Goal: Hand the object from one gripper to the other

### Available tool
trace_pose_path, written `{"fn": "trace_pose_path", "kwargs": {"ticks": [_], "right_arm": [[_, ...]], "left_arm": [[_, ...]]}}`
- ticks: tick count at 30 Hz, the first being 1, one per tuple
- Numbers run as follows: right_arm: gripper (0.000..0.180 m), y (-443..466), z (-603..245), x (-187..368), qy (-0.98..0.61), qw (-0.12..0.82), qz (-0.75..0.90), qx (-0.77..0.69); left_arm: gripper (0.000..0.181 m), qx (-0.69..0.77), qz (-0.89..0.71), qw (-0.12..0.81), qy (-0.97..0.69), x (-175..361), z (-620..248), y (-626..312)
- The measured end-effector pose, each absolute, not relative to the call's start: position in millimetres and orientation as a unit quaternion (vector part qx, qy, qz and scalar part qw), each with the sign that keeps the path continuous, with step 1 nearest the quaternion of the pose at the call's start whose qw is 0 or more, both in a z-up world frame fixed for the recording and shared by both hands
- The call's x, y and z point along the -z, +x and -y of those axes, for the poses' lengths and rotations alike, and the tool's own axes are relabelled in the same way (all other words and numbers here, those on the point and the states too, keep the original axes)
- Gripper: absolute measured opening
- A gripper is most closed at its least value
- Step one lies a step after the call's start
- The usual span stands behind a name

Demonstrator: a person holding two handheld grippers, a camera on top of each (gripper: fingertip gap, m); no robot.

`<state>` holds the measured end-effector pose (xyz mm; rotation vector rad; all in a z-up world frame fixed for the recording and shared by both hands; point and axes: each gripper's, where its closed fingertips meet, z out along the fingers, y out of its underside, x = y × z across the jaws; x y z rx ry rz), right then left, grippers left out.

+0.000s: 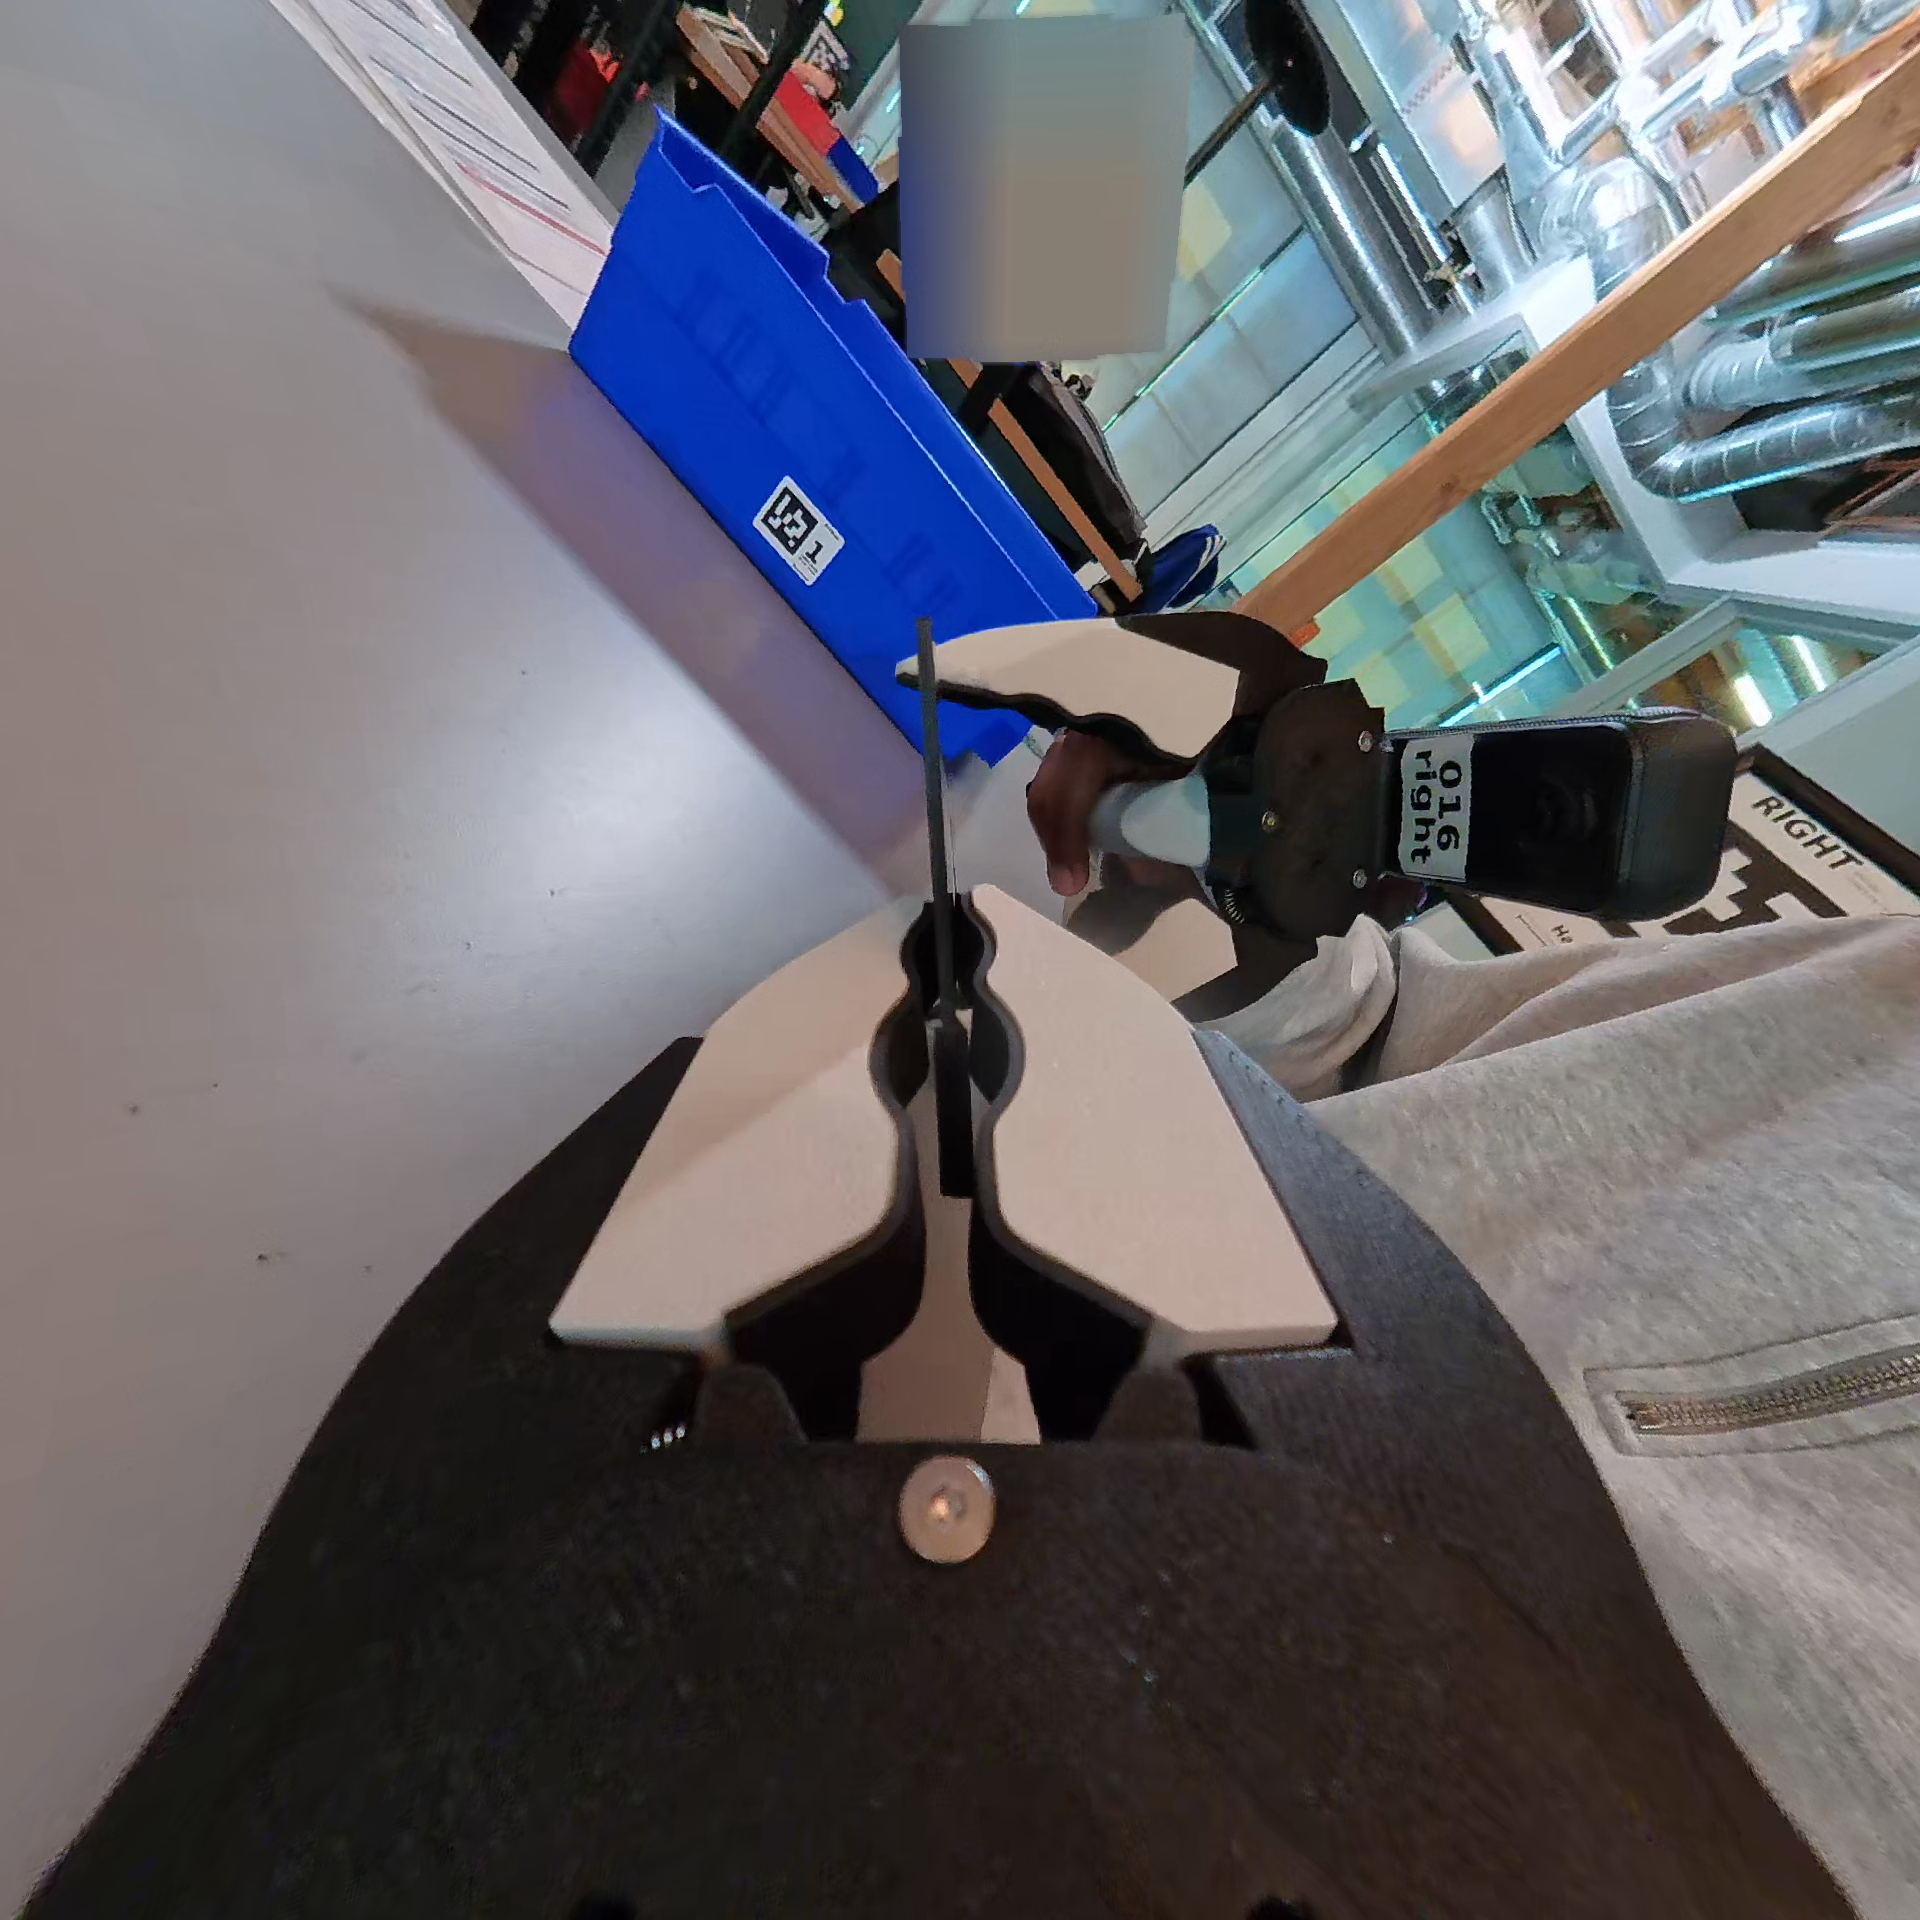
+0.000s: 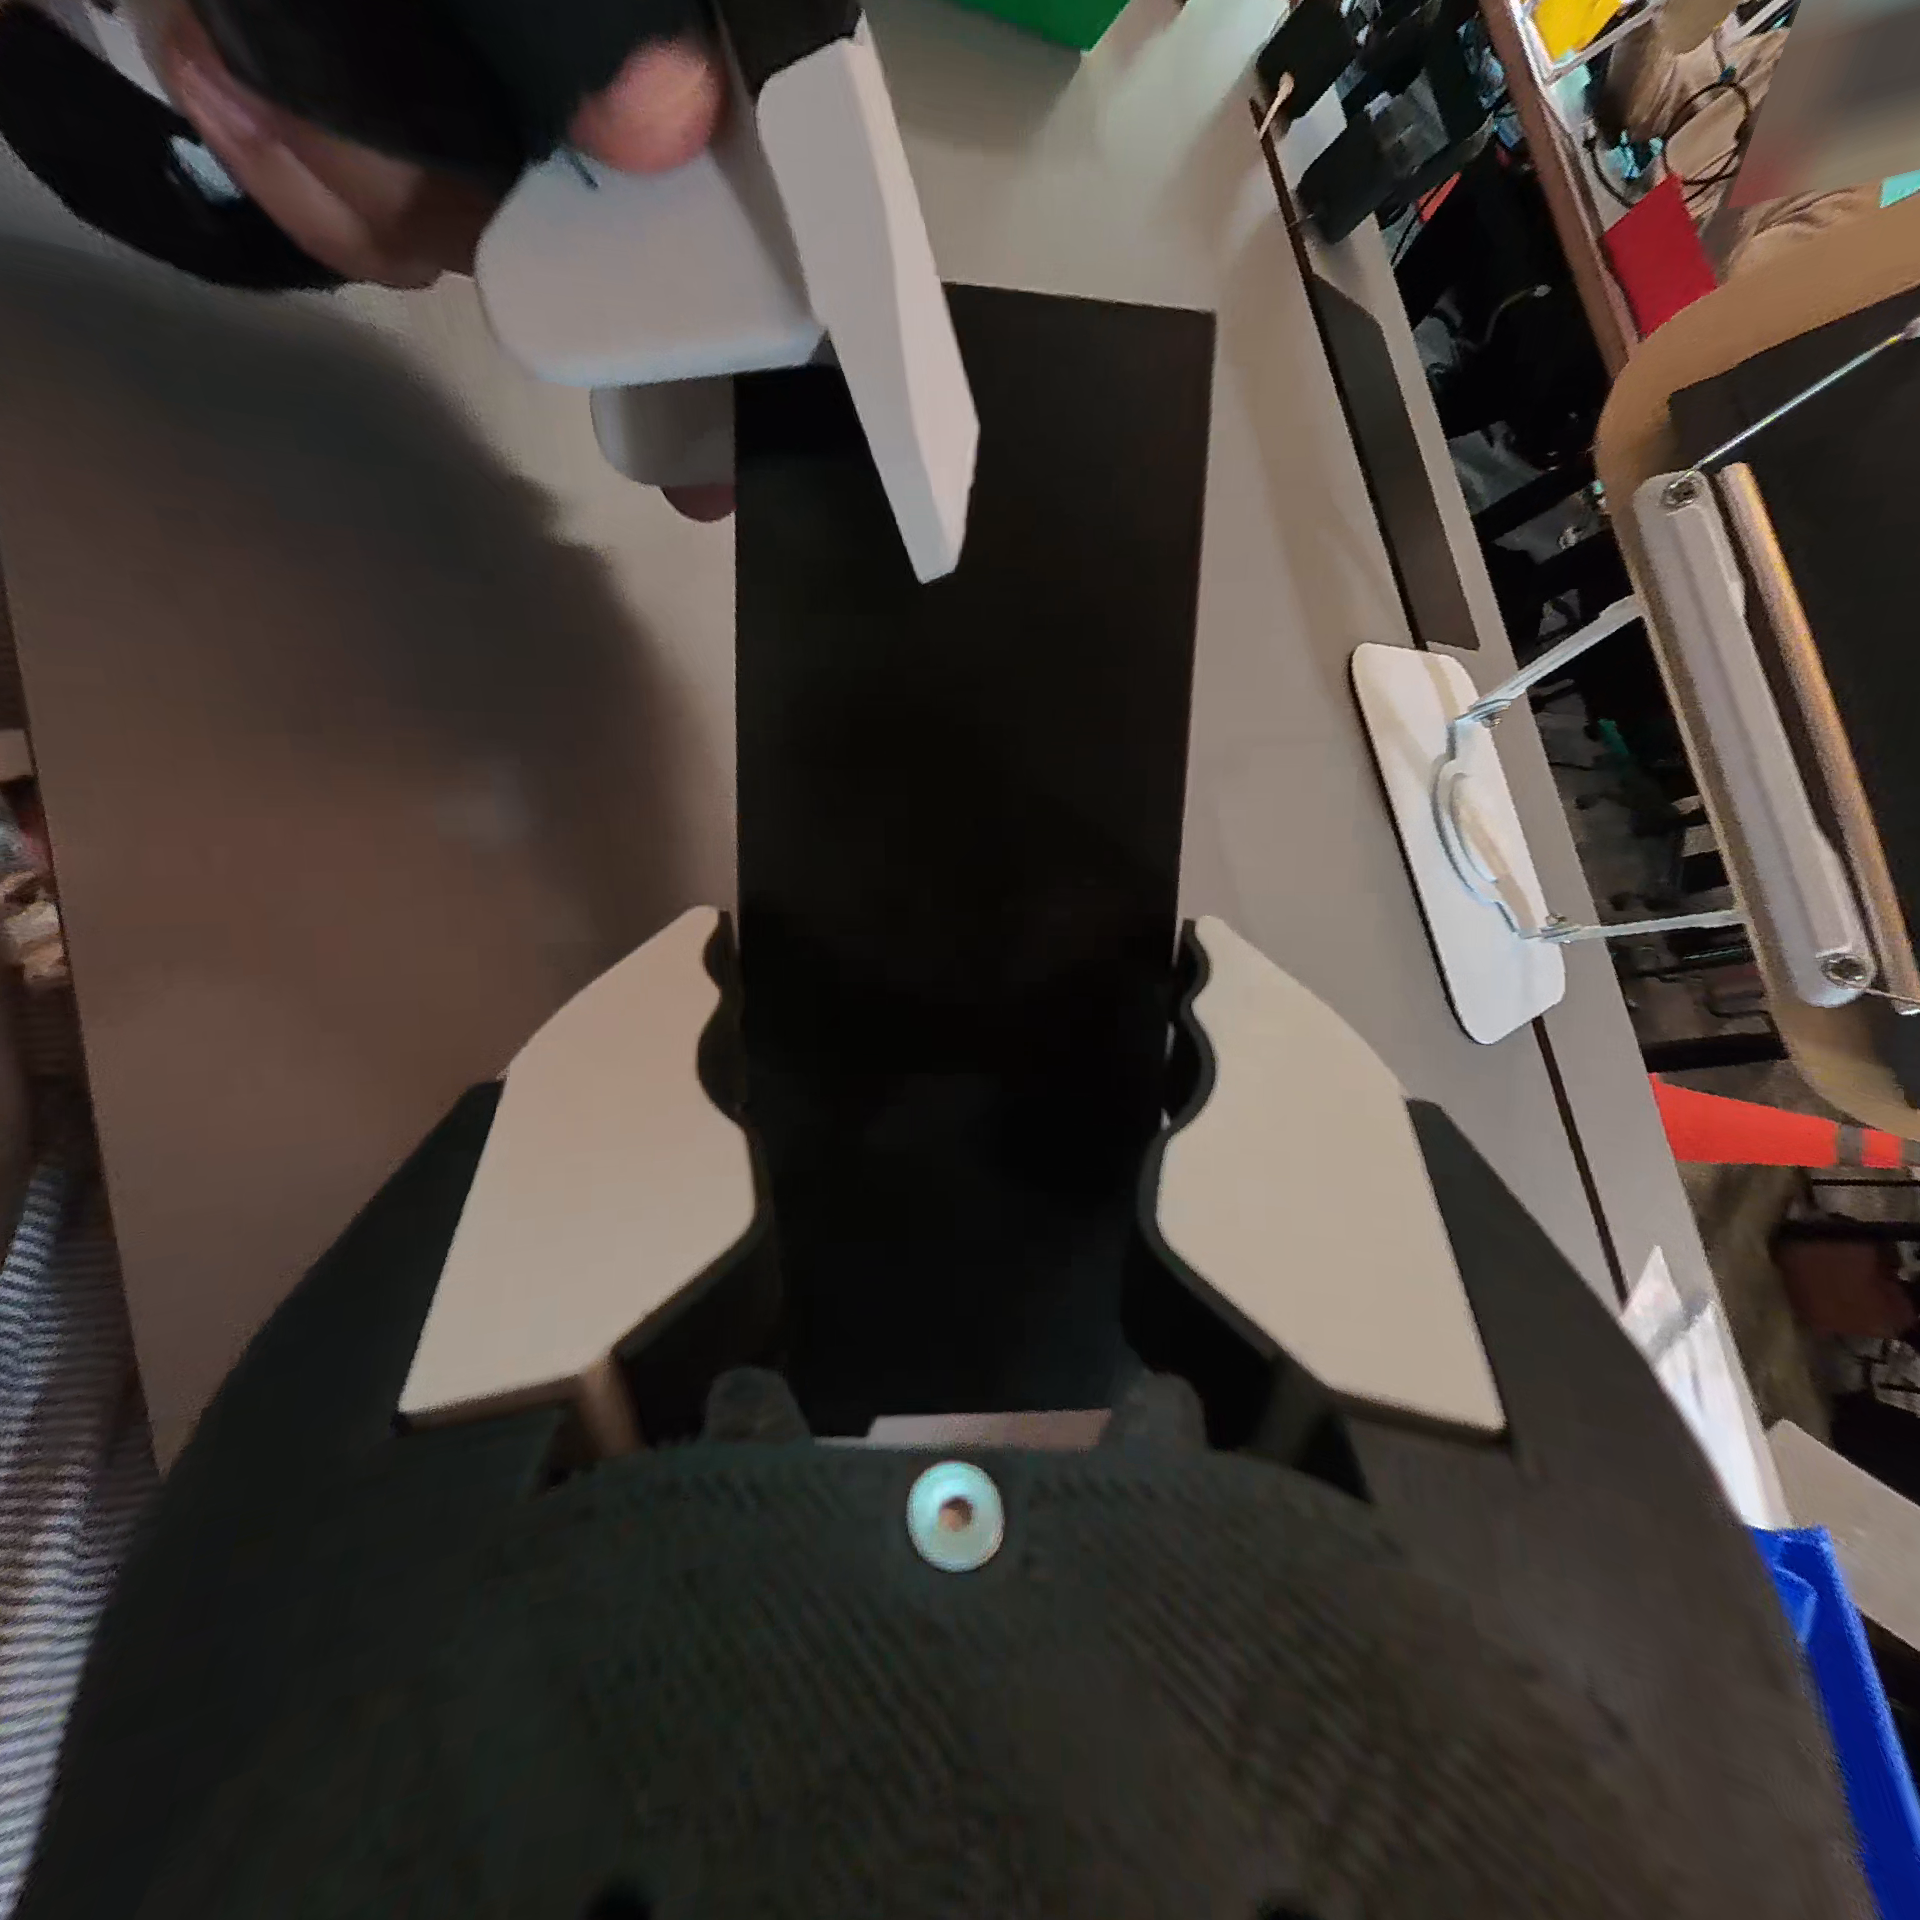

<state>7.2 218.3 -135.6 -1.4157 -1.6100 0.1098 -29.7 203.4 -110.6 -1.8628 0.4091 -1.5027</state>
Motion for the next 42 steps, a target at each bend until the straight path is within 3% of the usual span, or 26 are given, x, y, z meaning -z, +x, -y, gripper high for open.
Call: {"fn": "trace_pose_path", "kwargs": {"ticks": [16,20,27,35,42], "right_arm": [[0.084,8,-215,128,-0.587,0.473,0.654,-0.07],[0.083,9,-217,119,-0.592,0.489,0.633,-0.097],[0.083,4,-206,95,-0.621,0.471,0.548,-0.306],[0.083,-18,-170,79,-0.593,0.385,0.466,-0.532],[0.083,-32,-147,80,-0.577,0.325,0.446,-0.601]], "left_arm": [[0.007,0.591,-0.195,0.392,-0.677,91,-197,-25],[0.051,0.634,-0.163,0.422,-0.627,71,-201,-30],[0.096,0.644,-0.179,0.463,-0.582,57,-196,-27],[0.131,0.615,-0.246,0.516,-0.543,39,-174,-11],[0.129,0.641,-0.231,0.51,-0.526,30,-170,-11]]}}
